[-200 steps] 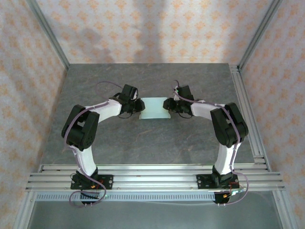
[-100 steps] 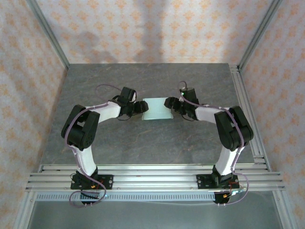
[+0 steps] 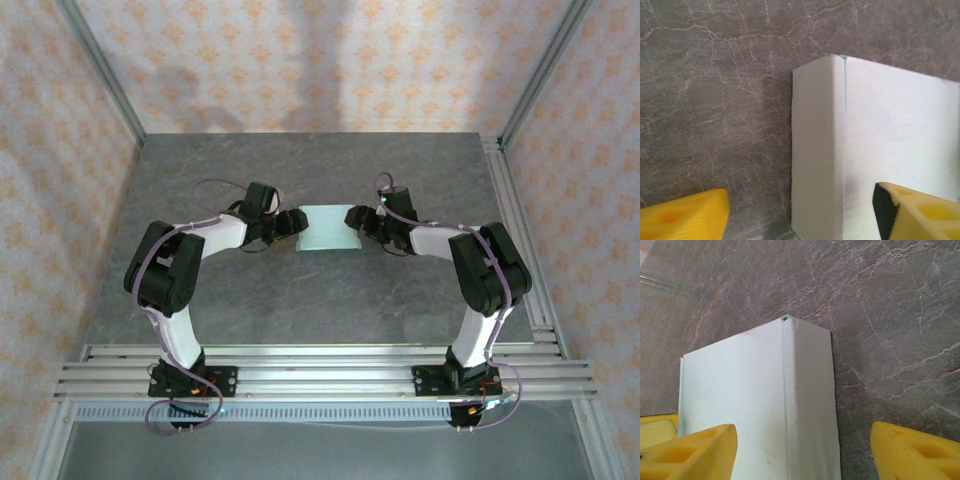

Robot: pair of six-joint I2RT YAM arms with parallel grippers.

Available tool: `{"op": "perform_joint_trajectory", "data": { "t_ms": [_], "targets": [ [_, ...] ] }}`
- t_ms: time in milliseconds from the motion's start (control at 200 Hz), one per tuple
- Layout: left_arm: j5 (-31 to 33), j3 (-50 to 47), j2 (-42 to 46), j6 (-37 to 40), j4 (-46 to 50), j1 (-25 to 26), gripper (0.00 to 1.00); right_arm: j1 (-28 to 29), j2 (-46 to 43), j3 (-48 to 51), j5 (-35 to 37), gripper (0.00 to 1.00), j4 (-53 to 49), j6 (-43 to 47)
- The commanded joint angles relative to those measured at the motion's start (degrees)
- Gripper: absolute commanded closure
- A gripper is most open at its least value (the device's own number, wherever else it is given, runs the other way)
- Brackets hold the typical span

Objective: Fold the paper box

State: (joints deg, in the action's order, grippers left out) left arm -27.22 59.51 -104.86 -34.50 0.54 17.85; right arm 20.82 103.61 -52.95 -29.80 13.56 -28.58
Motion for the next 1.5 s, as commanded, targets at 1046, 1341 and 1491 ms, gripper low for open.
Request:
{"op": "perform_joint_trajectory", "data": {
  "t_ms": [1046,1341,1491],
  "targets": [
    [-3.42,0.34,-3.99,1.26,-0.54,-2.38,0.91,-0.27,4.81,-1.31,-11.23,0.3,12.61,-15.05],
    [-3.01,0.36,-4.21,1.43,-0.68,-2.47,0.82,-0.34,4.73,-0.34,-13.31,0.53,20.13,-18.41],
    [-2.75,0.22,-4.21,1.48,-1.48,-2.47,0.69,-0.58,3.57,0.54,-13.6,0.55,21.56,-19.02]
  ]
}}
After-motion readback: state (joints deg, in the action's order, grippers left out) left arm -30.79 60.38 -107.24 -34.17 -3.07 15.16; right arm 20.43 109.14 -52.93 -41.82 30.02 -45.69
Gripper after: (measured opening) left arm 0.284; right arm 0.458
